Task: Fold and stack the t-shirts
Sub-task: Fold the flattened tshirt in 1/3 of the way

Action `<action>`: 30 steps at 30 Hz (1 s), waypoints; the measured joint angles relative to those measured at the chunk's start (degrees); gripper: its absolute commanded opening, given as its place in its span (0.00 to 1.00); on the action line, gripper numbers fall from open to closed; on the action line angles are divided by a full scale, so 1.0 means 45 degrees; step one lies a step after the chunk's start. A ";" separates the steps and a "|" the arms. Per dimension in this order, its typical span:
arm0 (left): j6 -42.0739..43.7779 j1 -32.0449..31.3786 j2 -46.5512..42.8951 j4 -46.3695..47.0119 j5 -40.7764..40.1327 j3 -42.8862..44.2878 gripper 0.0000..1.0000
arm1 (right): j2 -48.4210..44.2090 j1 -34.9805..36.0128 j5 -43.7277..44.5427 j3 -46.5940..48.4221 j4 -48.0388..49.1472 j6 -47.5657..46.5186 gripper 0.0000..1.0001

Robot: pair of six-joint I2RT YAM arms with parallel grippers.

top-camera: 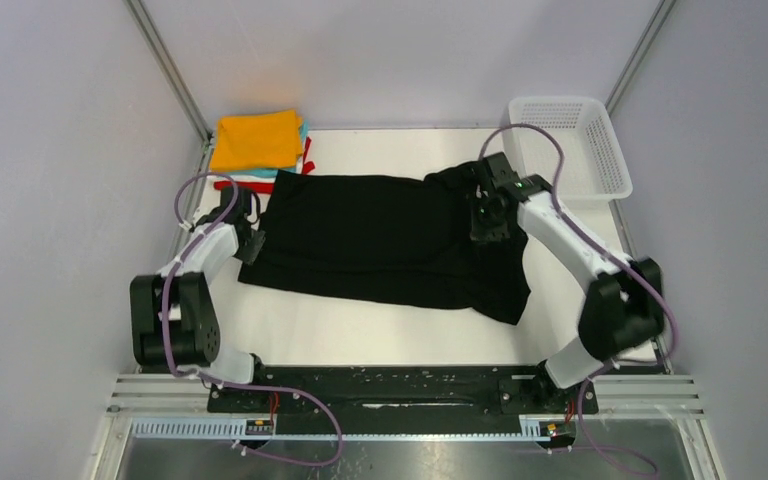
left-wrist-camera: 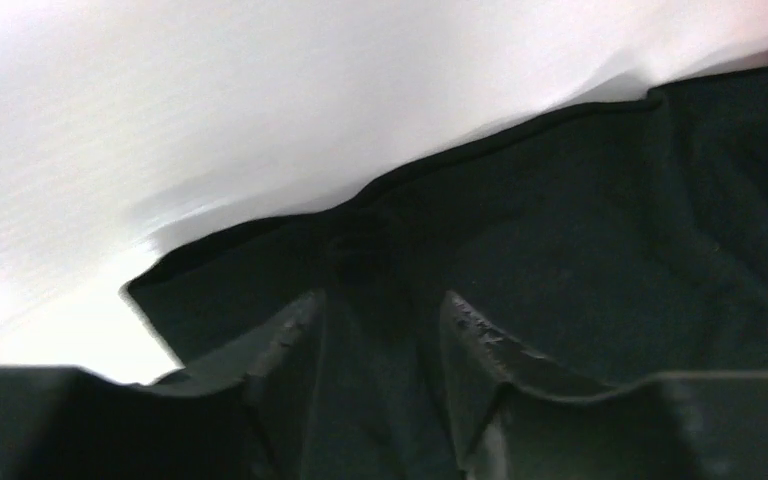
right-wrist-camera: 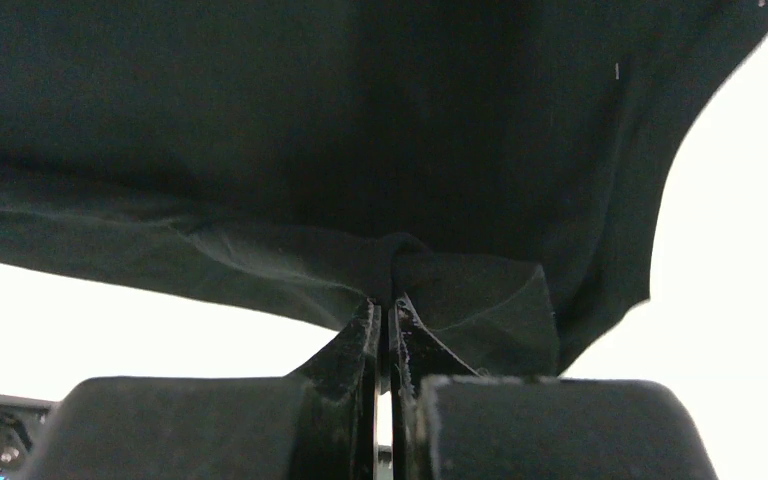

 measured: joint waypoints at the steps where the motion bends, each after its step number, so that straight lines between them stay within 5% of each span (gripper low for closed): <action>1: 0.0078 0.0044 0.0544 0.0058 0.0078 0.0321 0.76 | 0.0811 -0.0136 -0.0049 0.0656 0.0044 -0.0214 0.59; 3: 0.0321 0.0180 0.1433 0.0146 0.0335 0.0913 0.97 | 0.2472 -0.0335 0.0034 0.2205 0.0097 -0.0573 0.70; 7: 0.0753 0.0384 0.1855 0.0209 0.0763 0.1481 0.99 | 0.3823 -0.0481 0.0199 0.3512 0.0636 -0.0699 0.98; 17: 0.2283 0.0374 0.0044 0.1224 0.3497 0.0364 0.99 | -0.0403 -0.0500 -0.2710 -0.3376 0.4454 0.1603 0.99; 30: 0.2977 0.0345 0.0141 0.1647 0.4993 -0.0627 0.99 | 0.0573 -0.0296 -0.3818 -0.4503 0.6135 0.3007 0.99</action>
